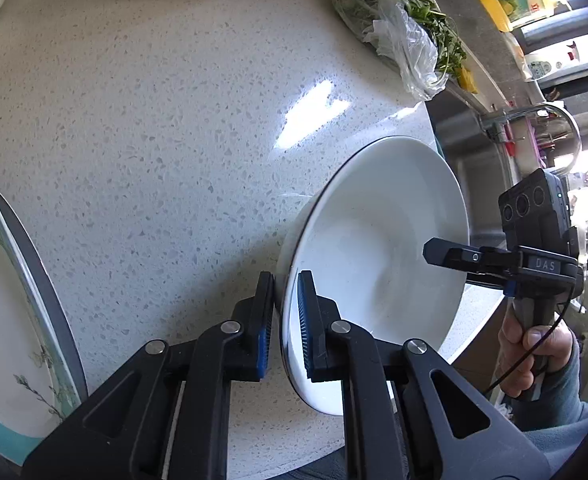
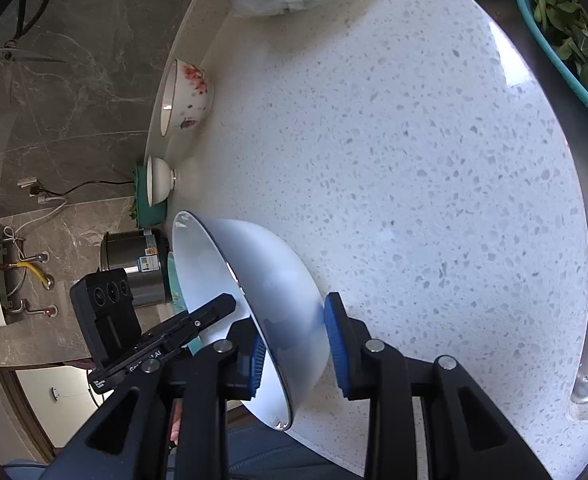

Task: Organize plates and bowls
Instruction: 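Lift the large white bowl, set it on the counter, open both grippers, then move both grippers to the small white bowl by the teal colander and close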

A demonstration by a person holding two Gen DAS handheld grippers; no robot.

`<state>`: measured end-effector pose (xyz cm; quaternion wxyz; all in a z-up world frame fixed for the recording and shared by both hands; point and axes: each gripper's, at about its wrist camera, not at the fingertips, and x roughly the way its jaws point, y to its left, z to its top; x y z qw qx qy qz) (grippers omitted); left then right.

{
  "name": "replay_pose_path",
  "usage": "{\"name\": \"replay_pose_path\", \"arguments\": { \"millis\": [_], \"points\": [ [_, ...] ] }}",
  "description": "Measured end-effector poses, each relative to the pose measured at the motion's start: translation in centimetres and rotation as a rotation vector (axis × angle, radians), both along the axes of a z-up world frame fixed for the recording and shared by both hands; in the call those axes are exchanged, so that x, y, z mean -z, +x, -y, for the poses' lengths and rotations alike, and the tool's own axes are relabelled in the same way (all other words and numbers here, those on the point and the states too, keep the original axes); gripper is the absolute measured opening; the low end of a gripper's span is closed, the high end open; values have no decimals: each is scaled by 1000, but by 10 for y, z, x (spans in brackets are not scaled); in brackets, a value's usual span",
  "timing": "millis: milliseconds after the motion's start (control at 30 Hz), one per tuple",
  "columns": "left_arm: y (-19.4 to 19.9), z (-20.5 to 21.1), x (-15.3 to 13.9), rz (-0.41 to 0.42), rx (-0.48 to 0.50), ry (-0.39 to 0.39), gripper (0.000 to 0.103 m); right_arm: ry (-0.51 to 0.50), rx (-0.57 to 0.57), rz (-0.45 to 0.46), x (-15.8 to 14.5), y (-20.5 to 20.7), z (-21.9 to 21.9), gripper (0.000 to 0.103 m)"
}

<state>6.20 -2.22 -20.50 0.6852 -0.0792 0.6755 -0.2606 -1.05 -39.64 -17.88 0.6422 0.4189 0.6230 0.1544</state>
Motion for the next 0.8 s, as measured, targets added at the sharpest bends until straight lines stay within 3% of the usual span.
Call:
{"name": "replay_pose_path", "arguments": {
  "millis": [200, 300, 400, 433, 467, 600, 633, 733, 800],
  "points": [
    [6, 4, 7, -4, -16, 9, 10, -18, -14, 3, 7, -4, -4, 32],
    [6, 1, 5, 6, -34, 5, 18, -11, -24, 26, 4, -4, -5, 35],
    [6, -2, -11, 52, -37, 10, 24, -13, -28, 64, -5, -4, -2, 52],
    [7, -2, -17, 67, -39, 12, 35, -16, -24, 79, -9, -4, 2, 60],
    [7, -4, -23, 65, -41, 14, 53, -18, -20, 90, -12, -4, 5, 65],
    [14, -24, -64, 129, -56, -16, 65, -66, 12, 118, -27, -3, 23, 72],
    [19, -34, -75, 148, -75, -29, 73, -88, 29, 136, -35, -1, 29, 74],
    [42, -86, -114, 235, -162, -81, 89, -141, 51, 204, -62, 10, 29, 83],
    [61, -127, -135, 304, -220, -60, 101, -149, 51, 259, -79, 22, 17, 87]
  ]
}}
